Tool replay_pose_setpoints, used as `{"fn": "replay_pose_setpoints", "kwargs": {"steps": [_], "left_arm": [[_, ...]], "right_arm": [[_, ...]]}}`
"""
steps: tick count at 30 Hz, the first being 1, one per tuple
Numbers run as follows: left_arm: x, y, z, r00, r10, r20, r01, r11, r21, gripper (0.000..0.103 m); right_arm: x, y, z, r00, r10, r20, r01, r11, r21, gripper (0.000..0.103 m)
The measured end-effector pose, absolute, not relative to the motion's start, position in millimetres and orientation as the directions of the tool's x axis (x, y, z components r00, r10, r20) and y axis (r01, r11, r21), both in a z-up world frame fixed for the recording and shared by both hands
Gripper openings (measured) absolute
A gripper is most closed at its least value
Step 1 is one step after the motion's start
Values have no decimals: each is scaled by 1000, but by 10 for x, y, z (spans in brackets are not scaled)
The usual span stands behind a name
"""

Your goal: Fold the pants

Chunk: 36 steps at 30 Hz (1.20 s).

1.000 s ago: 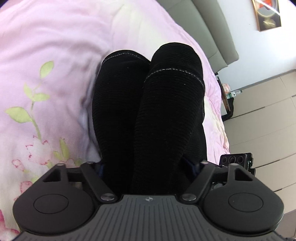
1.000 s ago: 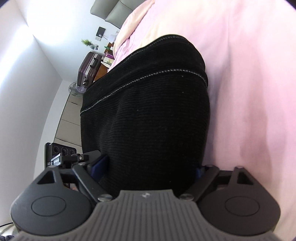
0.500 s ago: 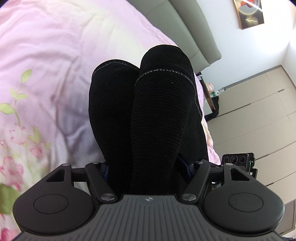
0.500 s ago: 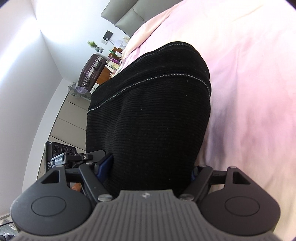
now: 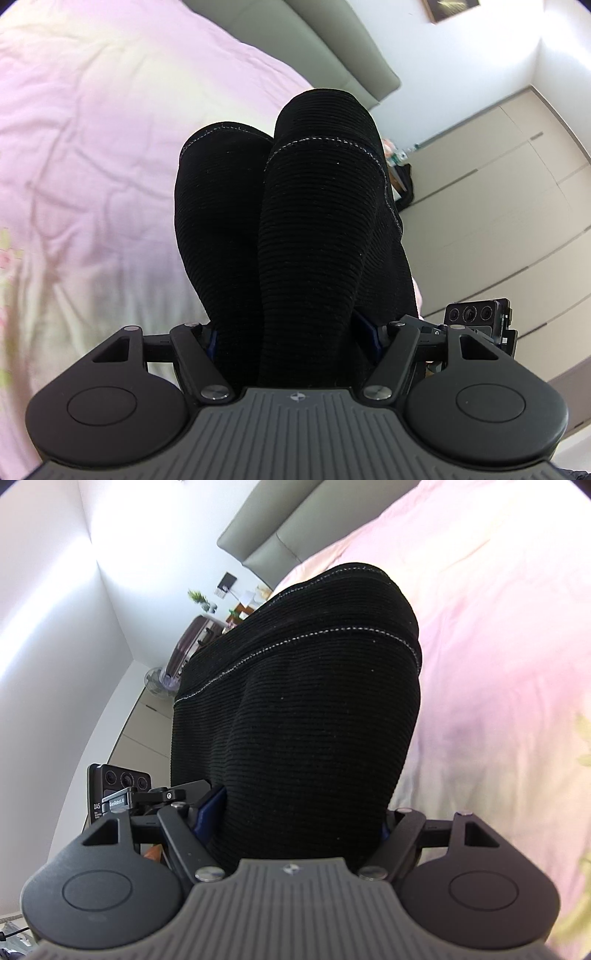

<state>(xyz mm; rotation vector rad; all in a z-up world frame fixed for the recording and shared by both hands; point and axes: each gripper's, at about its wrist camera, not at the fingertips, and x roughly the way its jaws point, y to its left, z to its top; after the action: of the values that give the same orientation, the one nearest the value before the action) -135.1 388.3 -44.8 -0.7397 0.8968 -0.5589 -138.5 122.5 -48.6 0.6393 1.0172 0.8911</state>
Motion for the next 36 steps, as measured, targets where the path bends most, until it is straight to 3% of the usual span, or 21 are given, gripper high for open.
{"fn": "replay_pose_setpoints", "kwargs": {"steps": [16,36], "left_arm": [[-1638,3801,-105,468,-756,-458,248,610,-753,77],[-1137,3637,-540,322,-843,-430,262,516,-815,77]], "right_arm": [[-1908,384,-112,377,825,-421,-326,544,773,72],[-1497,-780,-202,469,710,-525,-207,666,716,72]]}}
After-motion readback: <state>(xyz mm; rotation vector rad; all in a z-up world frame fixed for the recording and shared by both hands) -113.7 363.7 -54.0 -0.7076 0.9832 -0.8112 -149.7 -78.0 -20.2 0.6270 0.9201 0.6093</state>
